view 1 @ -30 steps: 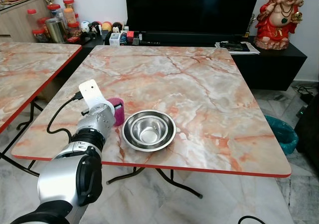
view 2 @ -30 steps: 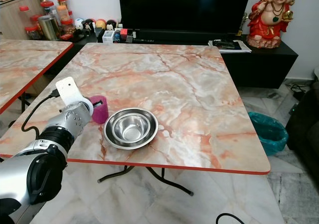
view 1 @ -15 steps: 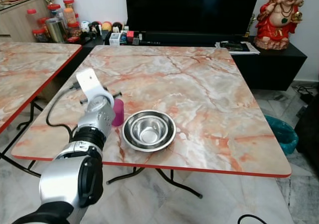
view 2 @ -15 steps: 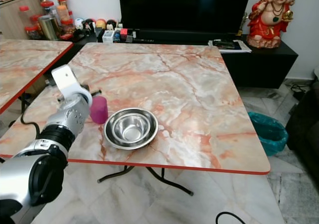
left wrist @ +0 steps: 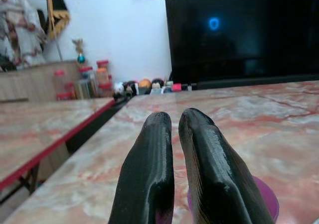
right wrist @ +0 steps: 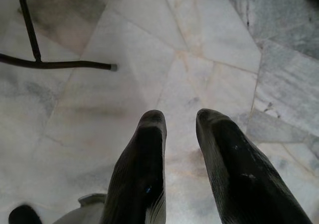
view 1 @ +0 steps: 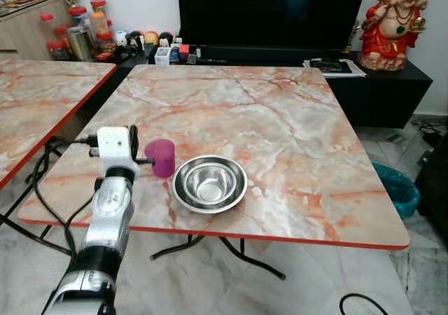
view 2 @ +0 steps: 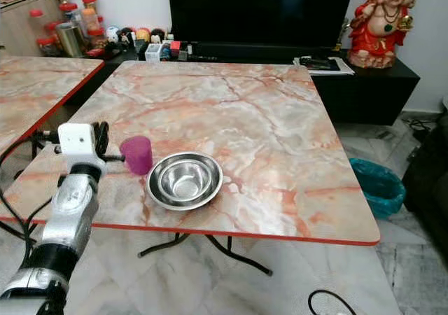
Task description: Setting the table
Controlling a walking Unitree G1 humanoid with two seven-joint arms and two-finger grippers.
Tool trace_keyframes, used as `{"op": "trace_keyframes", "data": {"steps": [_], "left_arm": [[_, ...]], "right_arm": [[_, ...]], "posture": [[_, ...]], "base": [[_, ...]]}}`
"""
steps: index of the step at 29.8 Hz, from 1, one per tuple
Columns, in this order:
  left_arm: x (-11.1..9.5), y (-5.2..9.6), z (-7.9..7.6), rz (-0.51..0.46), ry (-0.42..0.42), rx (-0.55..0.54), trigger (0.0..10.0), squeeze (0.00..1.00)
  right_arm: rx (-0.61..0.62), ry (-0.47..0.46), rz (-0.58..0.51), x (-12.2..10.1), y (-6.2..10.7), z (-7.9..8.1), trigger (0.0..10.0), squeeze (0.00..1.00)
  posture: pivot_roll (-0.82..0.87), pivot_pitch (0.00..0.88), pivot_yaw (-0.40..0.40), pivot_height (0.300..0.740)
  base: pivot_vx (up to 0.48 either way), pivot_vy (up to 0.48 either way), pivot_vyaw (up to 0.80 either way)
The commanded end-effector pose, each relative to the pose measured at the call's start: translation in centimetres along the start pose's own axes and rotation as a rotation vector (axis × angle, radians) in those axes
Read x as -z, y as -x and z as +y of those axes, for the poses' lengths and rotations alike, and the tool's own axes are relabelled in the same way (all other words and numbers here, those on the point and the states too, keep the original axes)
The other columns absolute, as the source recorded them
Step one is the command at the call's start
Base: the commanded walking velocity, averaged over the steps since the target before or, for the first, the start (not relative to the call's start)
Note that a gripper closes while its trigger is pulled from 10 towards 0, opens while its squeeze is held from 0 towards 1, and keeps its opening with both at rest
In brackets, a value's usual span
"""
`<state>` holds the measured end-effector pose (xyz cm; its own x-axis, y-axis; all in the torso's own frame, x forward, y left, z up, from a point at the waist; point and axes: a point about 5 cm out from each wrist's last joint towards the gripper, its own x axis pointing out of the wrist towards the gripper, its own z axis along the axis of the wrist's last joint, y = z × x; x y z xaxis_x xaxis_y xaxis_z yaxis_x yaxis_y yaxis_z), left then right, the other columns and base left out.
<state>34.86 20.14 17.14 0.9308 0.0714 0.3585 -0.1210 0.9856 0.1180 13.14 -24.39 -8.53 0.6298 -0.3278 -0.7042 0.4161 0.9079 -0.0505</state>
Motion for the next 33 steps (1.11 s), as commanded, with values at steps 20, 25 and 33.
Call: {"op": "trace_keyframes", "data": {"steps": [20,25,33], "left_arm": [[-2.0,0.9,0.2,-0.083,-0.03,-0.036,10.0,0.0],[-2.2,0.6,0.5,-0.08,-0.022,-0.049,10.0,0.0],[-2.3,0.4,0.7,-0.067,-0.014,-0.074,10.0,0.0]], "right_arm": [[-0.005,-0.021,-0.037,-1.5,-0.6,-0.1,10.0,0.0],[0.007,-0.022,-0.03,-1.4,-0.6,-0.3,10.0,0.0],[0.009,-0.023,-0.018,-1.4,-0.6,0.0,10.0,0.0]], "posture": [[-0.02,0.0,-0.02,0.74],[-0.02,0.0,-0.022,0.74],[-0.02,0.0,-0.019,0.74]], "base": [[-0.109,0.088,0.0],[-0.241,0.253,0.0],[-0.09,0.261,0.0]]}}
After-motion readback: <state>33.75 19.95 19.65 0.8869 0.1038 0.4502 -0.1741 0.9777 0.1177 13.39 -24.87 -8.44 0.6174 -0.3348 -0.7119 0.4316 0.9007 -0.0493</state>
